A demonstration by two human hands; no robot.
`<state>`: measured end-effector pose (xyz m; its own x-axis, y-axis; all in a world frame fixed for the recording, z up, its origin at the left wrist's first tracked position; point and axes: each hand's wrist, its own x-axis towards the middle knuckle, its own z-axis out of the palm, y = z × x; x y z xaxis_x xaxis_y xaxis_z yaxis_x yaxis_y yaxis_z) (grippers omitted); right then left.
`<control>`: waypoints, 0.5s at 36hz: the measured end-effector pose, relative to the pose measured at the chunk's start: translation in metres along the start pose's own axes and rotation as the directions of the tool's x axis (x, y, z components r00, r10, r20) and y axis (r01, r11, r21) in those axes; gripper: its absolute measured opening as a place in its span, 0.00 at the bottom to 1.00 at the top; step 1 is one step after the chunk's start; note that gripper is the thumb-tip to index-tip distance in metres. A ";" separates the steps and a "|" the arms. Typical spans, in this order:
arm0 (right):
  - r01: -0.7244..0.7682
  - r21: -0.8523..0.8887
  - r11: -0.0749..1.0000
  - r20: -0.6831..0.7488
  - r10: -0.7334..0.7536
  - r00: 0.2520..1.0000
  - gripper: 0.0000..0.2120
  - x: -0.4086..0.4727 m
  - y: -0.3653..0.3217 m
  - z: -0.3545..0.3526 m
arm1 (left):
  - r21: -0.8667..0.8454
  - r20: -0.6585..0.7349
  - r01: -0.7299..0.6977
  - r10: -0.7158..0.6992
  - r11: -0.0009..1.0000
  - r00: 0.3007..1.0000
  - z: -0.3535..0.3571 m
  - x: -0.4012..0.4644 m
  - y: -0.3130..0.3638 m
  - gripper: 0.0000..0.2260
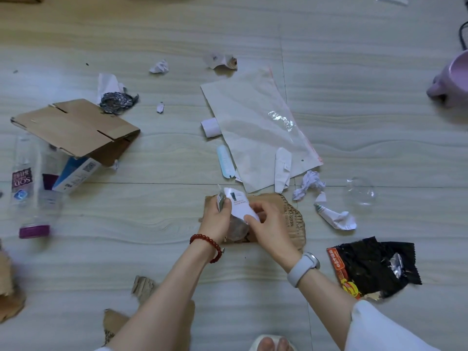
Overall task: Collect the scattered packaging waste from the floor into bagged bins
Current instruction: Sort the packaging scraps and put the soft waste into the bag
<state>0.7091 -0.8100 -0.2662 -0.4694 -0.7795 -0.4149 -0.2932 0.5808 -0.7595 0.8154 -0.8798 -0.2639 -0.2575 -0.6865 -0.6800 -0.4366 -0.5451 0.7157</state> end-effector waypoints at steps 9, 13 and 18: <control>0.073 0.195 0.978 0.100 -0.094 0.990 0.12 -0.002 -0.018 -0.005 | 0.065 -0.029 0.097 -0.095 0.993 0.995 -0.012 -0.001 0.005 0.09; 0.065 0.239 0.969 0.053 -0.080 0.995 0.16 0.001 -0.019 -0.010 | 0.012 -0.049 0.037 -0.036 0.999 0.998 -0.010 -0.004 0.018 0.08; 0.045 0.117 0.992 -0.213 -0.019 0.977 0.10 0.020 -0.018 -0.038 | -0.053 -0.091 0.000 -0.004 0.999 0.996 -0.017 -0.002 0.025 0.07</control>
<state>0.6734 -0.8267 -0.2421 -0.6304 -0.7225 -0.2839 -0.2144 0.5135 -0.8309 0.8198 -0.9003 -0.2424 -0.1758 -0.7251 -0.6658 -0.3906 -0.5694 0.7233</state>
